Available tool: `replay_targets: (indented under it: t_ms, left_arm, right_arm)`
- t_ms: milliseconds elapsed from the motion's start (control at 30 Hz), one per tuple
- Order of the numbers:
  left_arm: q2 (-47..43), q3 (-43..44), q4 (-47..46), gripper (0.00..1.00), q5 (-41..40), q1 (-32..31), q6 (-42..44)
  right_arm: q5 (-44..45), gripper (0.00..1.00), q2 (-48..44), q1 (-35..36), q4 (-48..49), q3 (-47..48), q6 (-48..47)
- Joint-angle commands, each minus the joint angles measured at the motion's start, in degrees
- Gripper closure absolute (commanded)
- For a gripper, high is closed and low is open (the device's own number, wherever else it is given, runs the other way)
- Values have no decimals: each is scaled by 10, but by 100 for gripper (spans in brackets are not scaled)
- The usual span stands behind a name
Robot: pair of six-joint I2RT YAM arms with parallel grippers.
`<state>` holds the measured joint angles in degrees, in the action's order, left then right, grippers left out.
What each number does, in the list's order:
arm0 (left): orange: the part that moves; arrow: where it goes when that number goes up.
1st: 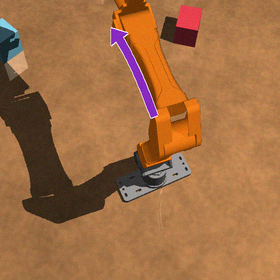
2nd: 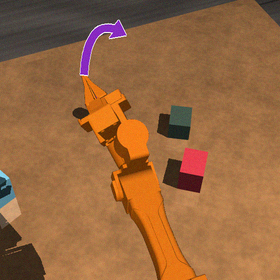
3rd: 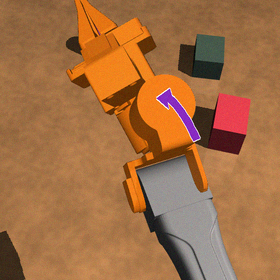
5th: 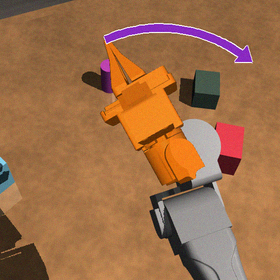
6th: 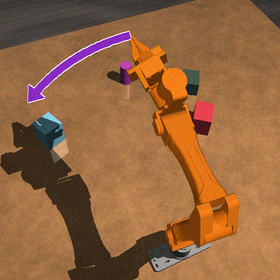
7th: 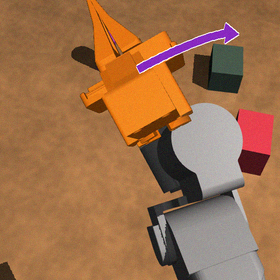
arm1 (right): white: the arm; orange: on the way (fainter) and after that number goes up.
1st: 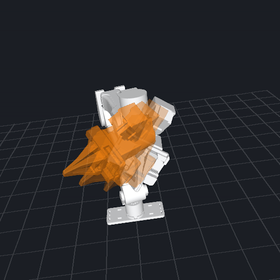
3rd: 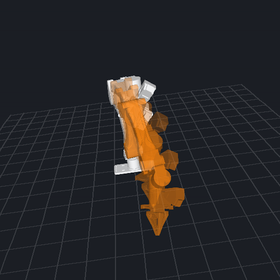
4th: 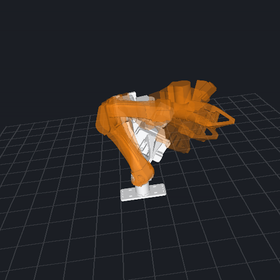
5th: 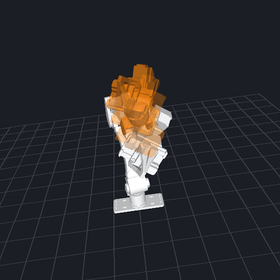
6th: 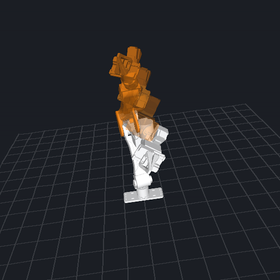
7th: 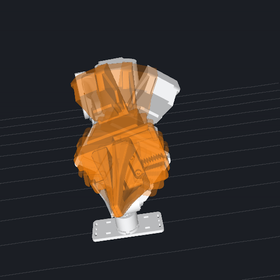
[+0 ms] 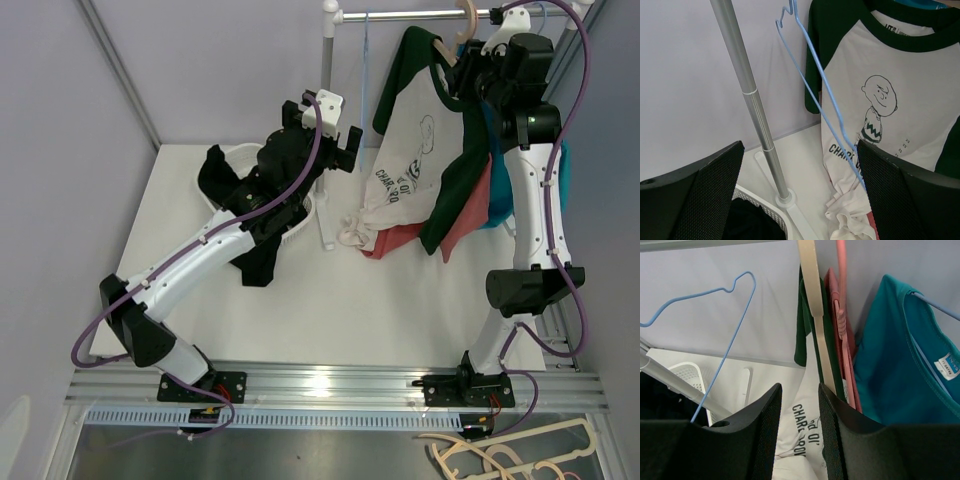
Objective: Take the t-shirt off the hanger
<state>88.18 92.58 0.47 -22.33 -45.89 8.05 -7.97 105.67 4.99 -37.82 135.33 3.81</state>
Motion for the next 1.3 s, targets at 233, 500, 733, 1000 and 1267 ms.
replay_targets:
  t_ms: [233,500,733,1000,1267]
  left_arm:
    - [8,3,-30,0,5,-1,6]
    - [9,7,-31,1,6,-2,5]
    - [8,6,-30,0,4,-3,8]
    - [9,9,-30,0,5,-5,9]
    - [11,9,-29,1,5,-6,8]
  right_arm:
    - [20,60,-22,-2,31,0,-14]
    - [28,60,-27,-3,30,2,-18]
    - [30,59,-33,-3,35,2,-19]
    - [38,59,-35,-5,26,16,-24]
    - [27,59,-25,-8,21,5,-21]
